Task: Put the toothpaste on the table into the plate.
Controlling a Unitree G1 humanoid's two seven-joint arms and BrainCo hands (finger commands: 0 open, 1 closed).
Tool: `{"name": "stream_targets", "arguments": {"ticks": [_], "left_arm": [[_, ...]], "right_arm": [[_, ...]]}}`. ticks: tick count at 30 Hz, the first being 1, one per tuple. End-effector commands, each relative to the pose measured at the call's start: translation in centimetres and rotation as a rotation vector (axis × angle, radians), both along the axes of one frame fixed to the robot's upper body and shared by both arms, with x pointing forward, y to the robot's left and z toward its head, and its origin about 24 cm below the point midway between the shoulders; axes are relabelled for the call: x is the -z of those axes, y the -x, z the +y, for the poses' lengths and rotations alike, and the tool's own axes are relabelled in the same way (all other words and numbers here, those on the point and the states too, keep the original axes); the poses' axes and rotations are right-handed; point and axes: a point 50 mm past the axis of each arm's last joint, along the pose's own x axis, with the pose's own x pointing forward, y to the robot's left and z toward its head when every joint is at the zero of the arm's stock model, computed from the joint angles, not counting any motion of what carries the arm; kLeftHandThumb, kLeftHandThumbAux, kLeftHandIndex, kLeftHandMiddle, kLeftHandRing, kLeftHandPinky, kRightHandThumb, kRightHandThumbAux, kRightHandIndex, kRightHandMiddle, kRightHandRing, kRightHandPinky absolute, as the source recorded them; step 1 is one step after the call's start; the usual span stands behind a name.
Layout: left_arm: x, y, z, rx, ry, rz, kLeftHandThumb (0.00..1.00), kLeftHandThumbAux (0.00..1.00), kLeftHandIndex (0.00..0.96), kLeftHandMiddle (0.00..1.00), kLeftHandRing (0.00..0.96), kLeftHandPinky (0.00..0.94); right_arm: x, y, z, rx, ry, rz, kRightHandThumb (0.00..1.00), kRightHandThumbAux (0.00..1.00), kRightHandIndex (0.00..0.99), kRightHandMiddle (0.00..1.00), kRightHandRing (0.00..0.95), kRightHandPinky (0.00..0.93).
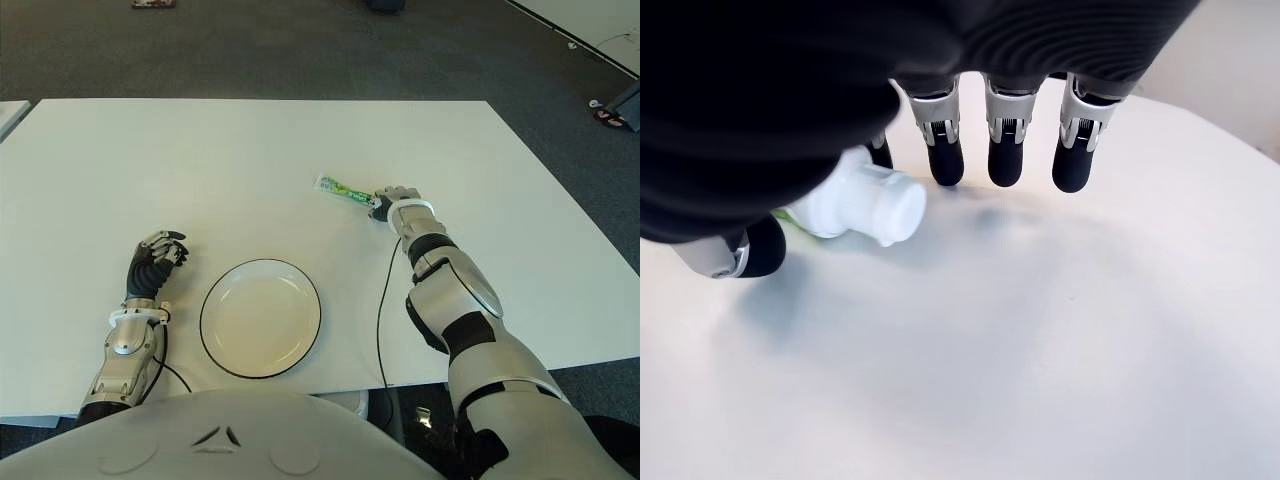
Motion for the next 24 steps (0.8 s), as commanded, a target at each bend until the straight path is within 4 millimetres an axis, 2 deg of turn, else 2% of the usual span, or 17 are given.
{"name": "stream_targets", "arguments": {"ticks": [1, 6, 15, 24], "left_arm": [[0.4, 0.2, 0.0, 0.0, -0.01, 0.031, 0.705, 0.719, 0.43, 0.599, 0.61, 0.596], [0.2, 0.3, 0.0, 0.006, -0.01, 0.028, 0.705, 0.719, 0.43, 0.605, 0.615, 0.604], [0.0, 0.4, -0.1, 0.005, -0.005, 0.034, 0.705, 0.718, 0.43, 0.601, 0.617, 0.6], [0.0, 0.4, 0.0, 0.006, -0.007, 0.036, 0.705, 0.718, 0.43, 0.597, 0.617, 0.597]], "right_arm": [[2.3, 1.7, 0.0, -0.025, 0.044, 0.095, 0.594, 0.325, 0.0, 0.0, 0.0, 0.0], [2.9, 2.1, 0.0, -0.028, 0.06, 0.094, 0.594, 0.368, 0.0, 0.0, 0.0, 0.0], [3.5, 2.7, 0.0, -0.04, 0.107, 0.059, 0.514, 0.522, 0.0, 0.0, 0.0, 0.0], [3.7, 2.9, 0.0, -0.049, 0.112, 0.008, 0.488, 0.579, 0.001, 0.0, 0.0, 0.0]]}}
